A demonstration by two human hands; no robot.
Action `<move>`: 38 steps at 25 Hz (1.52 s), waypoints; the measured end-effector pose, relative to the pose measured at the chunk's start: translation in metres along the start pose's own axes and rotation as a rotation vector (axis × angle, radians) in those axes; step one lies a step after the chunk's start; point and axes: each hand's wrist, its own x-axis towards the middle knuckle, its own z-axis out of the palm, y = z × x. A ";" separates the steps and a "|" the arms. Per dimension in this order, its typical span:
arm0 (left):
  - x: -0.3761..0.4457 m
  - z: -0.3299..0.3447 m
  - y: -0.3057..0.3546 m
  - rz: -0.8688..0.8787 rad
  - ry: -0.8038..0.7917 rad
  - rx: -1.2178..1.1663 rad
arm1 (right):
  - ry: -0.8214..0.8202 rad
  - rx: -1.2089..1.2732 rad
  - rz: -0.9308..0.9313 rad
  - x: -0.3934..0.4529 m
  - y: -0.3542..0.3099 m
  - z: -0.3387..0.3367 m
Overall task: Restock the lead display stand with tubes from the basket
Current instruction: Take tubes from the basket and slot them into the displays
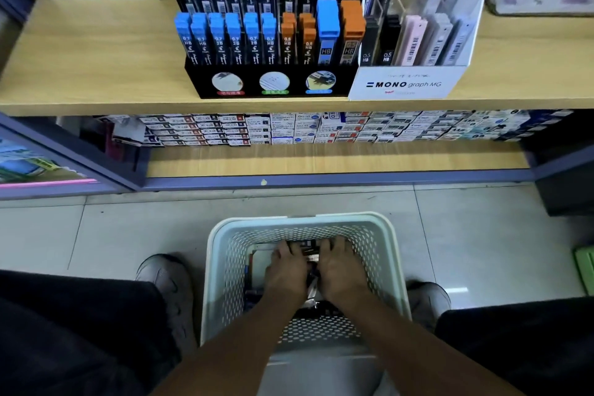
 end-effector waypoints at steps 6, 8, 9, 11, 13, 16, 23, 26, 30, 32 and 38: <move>0.004 0.012 -0.008 -0.286 0.085 -0.394 | -0.005 0.188 0.174 0.006 -0.010 0.009; 0.006 0.011 -0.009 -0.338 0.121 -0.529 | -0.020 0.214 0.200 0.009 -0.009 0.010; 0.007 0.012 -0.009 -0.352 0.124 -0.554 | -0.009 0.200 0.206 0.009 -0.010 0.012; 0.007 0.016 -0.008 -0.374 0.116 -0.576 | 0.038 0.136 0.162 0.010 -0.014 0.019; 0.007 0.017 -0.006 -0.399 0.123 -0.619 | 0.057 0.103 0.120 0.010 -0.019 0.023; 0.009 0.012 -0.007 -0.433 0.147 -0.753 | 0.003 0.282 0.210 0.013 -0.023 0.010; 0.009 0.009 -0.006 -0.553 0.182 -1.096 | -0.211 0.672 0.330 0.021 -0.020 -0.006; 0.007 -0.002 0.004 -0.675 0.197 -1.397 | -0.235 0.717 0.316 0.019 -0.022 -0.003; 0.012 -0.004 0.014 -0.719 0.236 -1.498 | -0.285 0.736 0.197 0.012 -0.018 -0.006; 0.013 -0.002 0.013 -0.759 0.252 -1.486 | -0.193 0.750 0.175 0.010 -0.016 -0.007; 0.015 0.005 0.016 -0.820 0.249 -1.654 | 0.090 0.461 -0.039 -0.004 -0.022 -0.003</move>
